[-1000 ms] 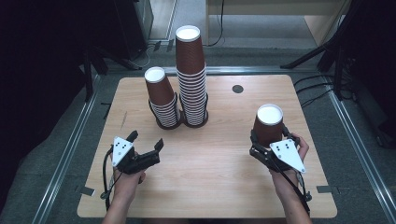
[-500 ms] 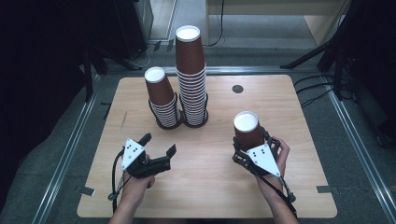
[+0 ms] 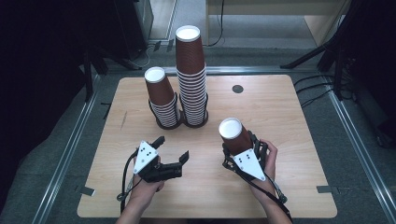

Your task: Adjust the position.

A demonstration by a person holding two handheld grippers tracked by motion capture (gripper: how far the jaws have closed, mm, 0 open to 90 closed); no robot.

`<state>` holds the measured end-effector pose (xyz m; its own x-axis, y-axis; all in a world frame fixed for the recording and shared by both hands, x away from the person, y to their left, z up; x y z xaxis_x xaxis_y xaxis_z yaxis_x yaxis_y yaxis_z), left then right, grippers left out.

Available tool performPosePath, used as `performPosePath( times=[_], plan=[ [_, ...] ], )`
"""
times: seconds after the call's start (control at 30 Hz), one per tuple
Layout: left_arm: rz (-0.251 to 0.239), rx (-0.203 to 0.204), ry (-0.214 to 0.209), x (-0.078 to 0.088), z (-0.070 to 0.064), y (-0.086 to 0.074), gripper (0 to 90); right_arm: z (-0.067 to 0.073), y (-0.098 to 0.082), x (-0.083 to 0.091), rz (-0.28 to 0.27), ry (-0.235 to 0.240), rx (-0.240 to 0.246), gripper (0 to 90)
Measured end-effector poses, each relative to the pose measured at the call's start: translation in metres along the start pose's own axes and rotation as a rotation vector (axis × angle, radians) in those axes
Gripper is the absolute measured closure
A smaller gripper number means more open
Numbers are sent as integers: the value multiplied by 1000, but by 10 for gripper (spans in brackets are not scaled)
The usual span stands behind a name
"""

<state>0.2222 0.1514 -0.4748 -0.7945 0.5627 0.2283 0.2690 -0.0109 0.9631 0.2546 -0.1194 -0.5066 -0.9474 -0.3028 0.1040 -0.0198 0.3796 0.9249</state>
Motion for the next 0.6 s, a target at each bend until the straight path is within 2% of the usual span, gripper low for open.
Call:
performPosePath(
  times=[0.07, 0.27, 0.43, 0.5, 0.6],
  plan=[
    [3, -2, -4, -1, -1, 0, 20, 2, 0, 0, -2, 4, 12, 128],
    [24, -10, -34, -4, -8, -3, 19, 15, 0, 1, -21, 27, 96, 128],
    [26, -12, -54, -6, -12, -3, 19, 23, -1, 2, -25, 46, 132, 127],
    [26, -11, -59, -6, -13, -3, 20, 29, -2, 1, -28, 62, 169, 128],
    [28, -11, -66, -6, -13, -3, 20, 33, -3, 1, -28, 69, 185, 127]
  ],
)
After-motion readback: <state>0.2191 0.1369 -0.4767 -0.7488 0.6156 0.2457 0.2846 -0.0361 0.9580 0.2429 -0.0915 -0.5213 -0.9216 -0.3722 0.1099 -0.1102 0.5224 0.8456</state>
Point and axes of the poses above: each handheld gripper's, and its own axes: x roughly backward along the jaws, y roughly out of its top, z roughly to its left, the point moved 1 cm from there along -x, roughly forward along the jaws, and after that the axes turned 2 degrees about -y, right-handed, at the moved point
